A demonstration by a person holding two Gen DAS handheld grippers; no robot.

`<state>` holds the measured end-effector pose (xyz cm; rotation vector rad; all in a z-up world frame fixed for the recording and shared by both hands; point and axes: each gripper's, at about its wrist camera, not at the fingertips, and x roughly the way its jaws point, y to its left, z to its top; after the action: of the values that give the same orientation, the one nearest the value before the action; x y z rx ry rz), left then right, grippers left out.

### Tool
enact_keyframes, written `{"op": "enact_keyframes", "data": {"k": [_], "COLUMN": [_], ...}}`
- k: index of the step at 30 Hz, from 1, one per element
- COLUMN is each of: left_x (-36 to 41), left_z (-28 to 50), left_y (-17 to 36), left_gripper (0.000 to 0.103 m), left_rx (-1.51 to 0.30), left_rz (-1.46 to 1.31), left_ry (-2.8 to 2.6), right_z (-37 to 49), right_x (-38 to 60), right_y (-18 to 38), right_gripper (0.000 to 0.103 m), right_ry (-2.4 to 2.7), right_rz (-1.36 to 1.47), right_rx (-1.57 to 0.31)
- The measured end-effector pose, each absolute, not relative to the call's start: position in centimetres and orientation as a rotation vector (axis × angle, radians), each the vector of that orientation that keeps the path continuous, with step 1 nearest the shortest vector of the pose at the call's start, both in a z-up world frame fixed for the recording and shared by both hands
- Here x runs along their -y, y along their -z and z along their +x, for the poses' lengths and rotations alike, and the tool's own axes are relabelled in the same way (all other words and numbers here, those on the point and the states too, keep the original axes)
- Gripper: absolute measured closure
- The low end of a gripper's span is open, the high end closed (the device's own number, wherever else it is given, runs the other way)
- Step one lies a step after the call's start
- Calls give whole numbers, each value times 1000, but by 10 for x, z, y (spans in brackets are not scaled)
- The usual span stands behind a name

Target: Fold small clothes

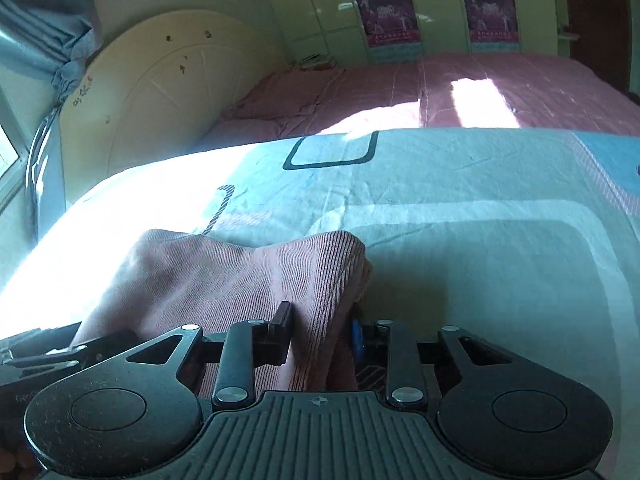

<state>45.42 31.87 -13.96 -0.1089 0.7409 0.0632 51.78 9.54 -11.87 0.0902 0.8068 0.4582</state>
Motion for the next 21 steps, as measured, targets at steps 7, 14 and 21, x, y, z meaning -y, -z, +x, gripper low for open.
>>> {"op": "enact_keyframes", "data": {"k": [7,14,21], "left_x": [-318,-309,-295], "left_z": [421,353,319], "left_y": [123,115,122], "left_gripper": [30,33,34], "left_rx": [-713,-711,-721], "left_rz": [-125,-69,-117], "left_ry": [-85,-65,-79], "right_z": [505,435,380], "right_x": [-86,-68,-86], "right_y": [113,81,99], "right_gripper": [75,75,75], "right_ry": [-413,-544,-590], "right_rz": [71,128,-3], "right_rx": [-795,-785,-796]}}
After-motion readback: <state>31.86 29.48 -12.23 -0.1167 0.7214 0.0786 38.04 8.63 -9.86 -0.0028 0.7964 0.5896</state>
